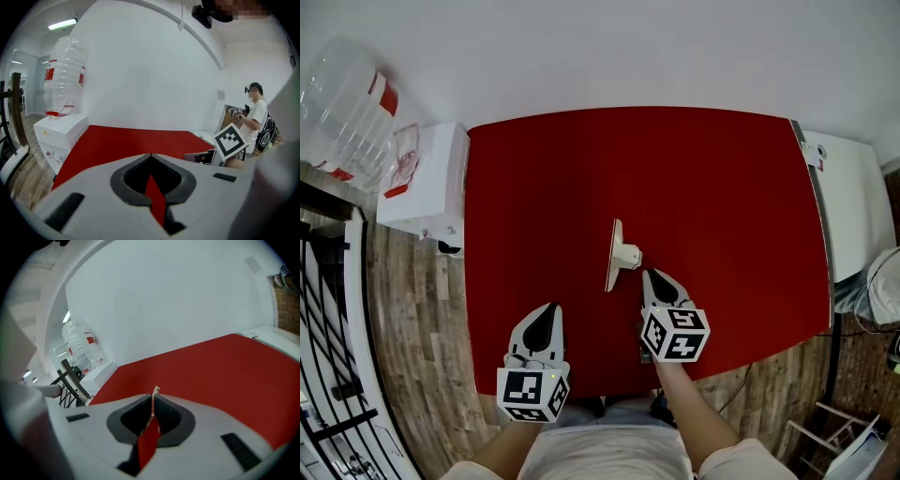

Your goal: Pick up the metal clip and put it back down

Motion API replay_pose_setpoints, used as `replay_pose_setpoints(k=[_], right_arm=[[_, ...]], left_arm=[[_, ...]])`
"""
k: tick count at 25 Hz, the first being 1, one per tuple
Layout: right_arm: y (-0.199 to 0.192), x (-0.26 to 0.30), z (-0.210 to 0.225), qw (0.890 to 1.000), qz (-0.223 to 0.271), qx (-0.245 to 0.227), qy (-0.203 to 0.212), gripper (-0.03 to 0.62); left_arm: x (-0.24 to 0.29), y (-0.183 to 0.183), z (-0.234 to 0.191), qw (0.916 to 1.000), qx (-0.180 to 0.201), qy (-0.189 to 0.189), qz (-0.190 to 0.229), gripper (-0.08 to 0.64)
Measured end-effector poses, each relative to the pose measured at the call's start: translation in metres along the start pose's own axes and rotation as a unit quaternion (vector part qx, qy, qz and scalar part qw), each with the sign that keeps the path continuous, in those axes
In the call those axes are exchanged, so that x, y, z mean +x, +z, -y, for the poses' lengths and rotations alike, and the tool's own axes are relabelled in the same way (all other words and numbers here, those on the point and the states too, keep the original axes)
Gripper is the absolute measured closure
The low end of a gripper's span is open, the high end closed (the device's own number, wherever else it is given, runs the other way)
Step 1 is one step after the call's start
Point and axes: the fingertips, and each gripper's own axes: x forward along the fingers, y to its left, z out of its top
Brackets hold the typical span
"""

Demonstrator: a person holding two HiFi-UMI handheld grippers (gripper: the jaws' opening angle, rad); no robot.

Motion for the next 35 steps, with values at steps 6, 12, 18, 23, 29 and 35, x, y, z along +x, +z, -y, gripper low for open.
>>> replay_pose_setpoints(k=[6, 12, 18, 23, 29, 35], right_arm=[[0.023, -0.049, -0.019, 0.999, 0.015, -0.043, 0.005, 0.584], [0.049, -0.107, -0.051, 0.994, 0.042, -0.100, 0.015, 0.585], [0.055, -0.145, -0.073, 0.991, 0.065, -0.118, 0.015, 0.584], [0.057, -0.172, -0.083, 0.990, 0.076, -0.120, 0.023, 0.584], [0.062, -0.184, -0.081, 0.989, 0.090, -0.117, 0.023, 0.584], [0.063, -0.189, -0.086, 0.988, 0.094, -0.121, 0.035, 0.586]], left_arm=[[-0.025, 0.017, 0.010, 0.9999, 0.003, -0.003, 0.013, 0.555], [-0.052, 0.036, 0.019, 0.9996, 0.014, 0.003, 0.026, 0.555], [-0.070, 0.051, 0.031, 0.9987, 0.016, -0.006, 0.047, 0.555], [-0.084, 0.056, 0.049, 0.9984, 0.020, -0.015, 0.050, 0.555], [-0.089, 0.061, 0.066, 0.9977, 0.031, -0.031, 0.052, 0.555], [-0.092, 0.067, 0.071, 0.9971, 0.037, -0.031, 0.059, 0.555]])
